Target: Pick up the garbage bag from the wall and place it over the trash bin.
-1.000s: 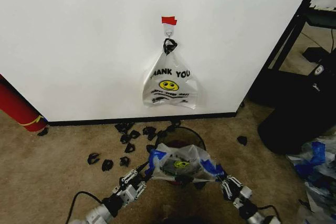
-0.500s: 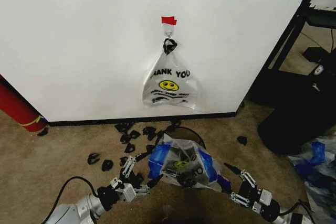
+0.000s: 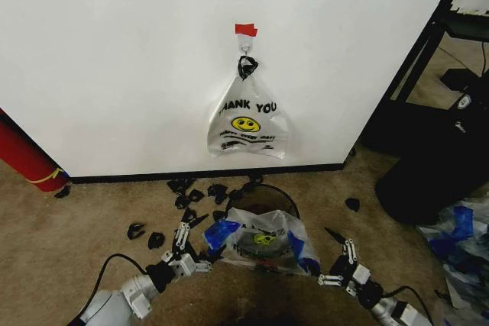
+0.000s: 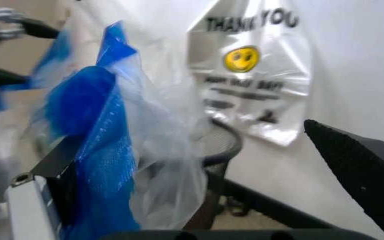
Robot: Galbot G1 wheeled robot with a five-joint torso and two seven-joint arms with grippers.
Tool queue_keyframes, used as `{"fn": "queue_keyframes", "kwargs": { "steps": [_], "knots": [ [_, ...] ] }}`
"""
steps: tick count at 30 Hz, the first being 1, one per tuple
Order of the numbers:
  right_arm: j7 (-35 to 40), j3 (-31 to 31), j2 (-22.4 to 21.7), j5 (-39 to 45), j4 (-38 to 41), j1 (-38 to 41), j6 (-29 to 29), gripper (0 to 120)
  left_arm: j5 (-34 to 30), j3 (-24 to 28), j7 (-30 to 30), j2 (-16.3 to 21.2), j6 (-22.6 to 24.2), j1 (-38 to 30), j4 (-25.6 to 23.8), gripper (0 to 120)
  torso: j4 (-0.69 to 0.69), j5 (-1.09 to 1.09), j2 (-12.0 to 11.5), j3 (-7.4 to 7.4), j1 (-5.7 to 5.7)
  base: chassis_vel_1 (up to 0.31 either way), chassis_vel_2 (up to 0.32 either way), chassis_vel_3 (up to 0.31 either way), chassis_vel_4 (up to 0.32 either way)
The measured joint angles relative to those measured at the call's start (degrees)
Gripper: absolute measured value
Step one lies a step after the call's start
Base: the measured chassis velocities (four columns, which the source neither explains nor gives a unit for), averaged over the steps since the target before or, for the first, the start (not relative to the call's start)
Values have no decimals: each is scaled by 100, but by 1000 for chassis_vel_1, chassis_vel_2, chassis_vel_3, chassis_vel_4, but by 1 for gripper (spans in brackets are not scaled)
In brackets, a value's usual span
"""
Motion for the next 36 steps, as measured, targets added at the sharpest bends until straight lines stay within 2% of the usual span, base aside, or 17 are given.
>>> {"fn": "queue_keyframes", "kwargs": {
  "steps": [2, 7, 8, 11, 15, 19, 22, 23, 24, 26, 33, 36],
  "knots": [
    [46, -19, -11, 16, 183, -71, 1, 100, -16, -45, 5, 48, -63, 147, -192, 100, 0, 0, 0, 0, 0, 0, 0, 0, 0],
    [-1370, 270, -262, 507, 743, -398, -377, 100, -123, -178, 531, 204, -413, 640, -796, 100, 0, 0, 0, -1, 0, 0, 0, 0, 0],
    [-1370, 270, -262, 507, 743, -398, -377, 100, -123, -178, 531, 204, -413, 640, -796, 100, 0, 0, 0, -1, 0, 0, 0, 0, 0],
    [-2379, 701, -398, 684, 863, -468, -699, 100, -177, -207, 1070, 220, -561, 736, -1031, 100, 0, 1, 0, -1, 0, 0, 0, 0, 0],
    [-2837, 1059, -444, 804, 872, -463, -789, 100, -256, -174, 1332, 155, -644, 680, -1099, 100, 0, 0, 0, -1, 0, 0, 0, 0, 0],
    [-3064, 1192, -433, 969, 952, -501, -869, 100, -408, -180, 1414, 135, -651, 668, -1141, 100, 0, 0, 0, -1, 0, 0, 0, 0, 0],
    [-2905, 1177, -402, 969, 940, -485, -773, 100, -458, -194, 1387, 114, -642, 595, -1084, 100, 0, 1, 1, -1, 0, 0, 0, 0, 0],
    [-2604, 1083, -361, 929, 859, -440, -650, 100, -457, -183, 1154, 70, -559, 454, -906, 100, 0, 0, 0, 0, 0, 0, 0, 0, 0],
    [-2604, 1083, -361, 929, 859, -440, -650, 100, -457, -183, 1154, 70, -559, 454, -906, 100, 0, 0, 0, 0, 0, 0, 0, 0, 0],
    [-2437, 986, -310, 937, 777, -386, -575, 100, -453, -168, 783, 31, -474, 324, -727, 100, -1, 0, 0, 0, 0, 0, 0, 0, 0],
    [-2749, 960, -271, 1317, 1077, -491, -867, 100, -769, -252, 499, 98, -369, 415, -909, 100, 1, 1, 0, -1, 0, 0, 0, 0, 0],
    [-2795, 994, -277, 1447, 1247, -500, -951, 100, -740, -221, 198, 58, -134, 215, -755, 100, -1, 1, 0, 0, 0, 0, 0, 0, 0]
  ]
}}
